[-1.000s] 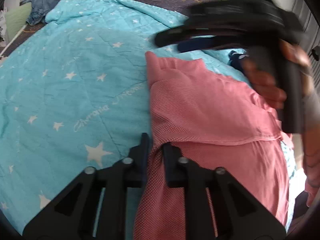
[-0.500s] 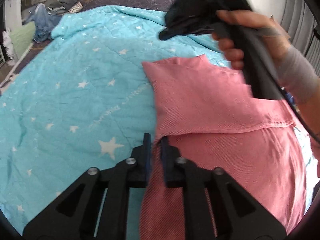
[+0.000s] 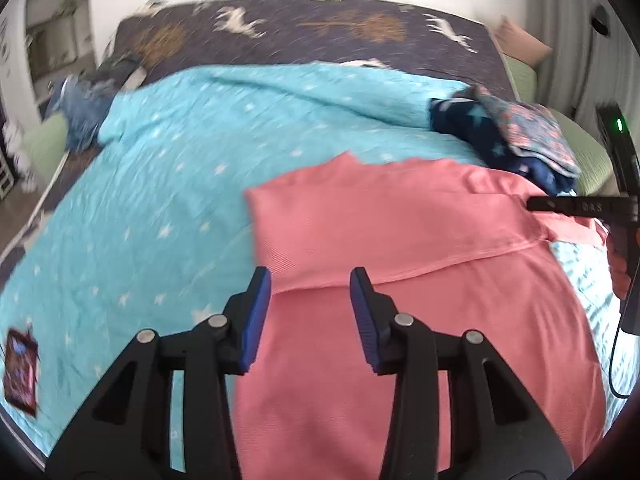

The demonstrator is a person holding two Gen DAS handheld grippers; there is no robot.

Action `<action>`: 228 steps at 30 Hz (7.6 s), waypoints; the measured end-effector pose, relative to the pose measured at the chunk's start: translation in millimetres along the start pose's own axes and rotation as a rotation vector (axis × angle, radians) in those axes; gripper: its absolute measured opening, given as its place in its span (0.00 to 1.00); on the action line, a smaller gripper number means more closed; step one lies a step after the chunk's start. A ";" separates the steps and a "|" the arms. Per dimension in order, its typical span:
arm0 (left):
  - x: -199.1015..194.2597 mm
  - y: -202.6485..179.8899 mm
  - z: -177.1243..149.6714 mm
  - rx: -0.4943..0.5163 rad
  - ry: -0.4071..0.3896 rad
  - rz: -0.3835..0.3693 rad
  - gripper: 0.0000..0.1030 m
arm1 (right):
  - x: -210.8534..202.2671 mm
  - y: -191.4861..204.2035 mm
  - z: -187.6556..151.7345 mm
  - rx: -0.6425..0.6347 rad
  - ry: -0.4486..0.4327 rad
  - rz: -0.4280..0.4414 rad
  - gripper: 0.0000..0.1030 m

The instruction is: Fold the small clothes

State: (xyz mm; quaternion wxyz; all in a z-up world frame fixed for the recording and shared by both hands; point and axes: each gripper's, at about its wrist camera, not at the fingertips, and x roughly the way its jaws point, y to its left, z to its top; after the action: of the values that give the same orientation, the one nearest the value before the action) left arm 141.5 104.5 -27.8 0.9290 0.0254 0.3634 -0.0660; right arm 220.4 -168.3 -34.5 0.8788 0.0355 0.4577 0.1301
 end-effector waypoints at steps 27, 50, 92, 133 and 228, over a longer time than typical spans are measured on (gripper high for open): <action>35.6 -131.7 14.3 0.118 0.145 -0.110 0.61 | -86.6 -335.7 -162.0 1.099 -0.307 -0.003 0.54; 70.3 -41.2 14.6 -0.214 0.164 -0.185 0.63 | -58.7 -7.1 -8.9 0.111 -0.293 0.292 0.09; 59.3 -51.8 70.4 -0.080 0.072 -0.305 0.05 | -33.5 27.4 -77.4 -0.184 -0.144 -0.193 0.57; 94.0 54.4 63.7 -0.302 0.148 -0.244 0.05 | 44.9 39.4 -31.1 0.061 0.075 0.272 0.11; 119.3 71.3 10.2 -0.244 0.270 -0.105 0.26 | -39.8 -73.6 -75.6 0.338 -0.076 -0.177 0.65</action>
State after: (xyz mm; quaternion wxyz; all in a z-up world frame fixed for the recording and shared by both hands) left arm 245.1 161.7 -101.4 0.8632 -0.0979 0.4909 -0.0657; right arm 151.5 -254.0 -59.9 0.8850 0.1471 0.4409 -0.0277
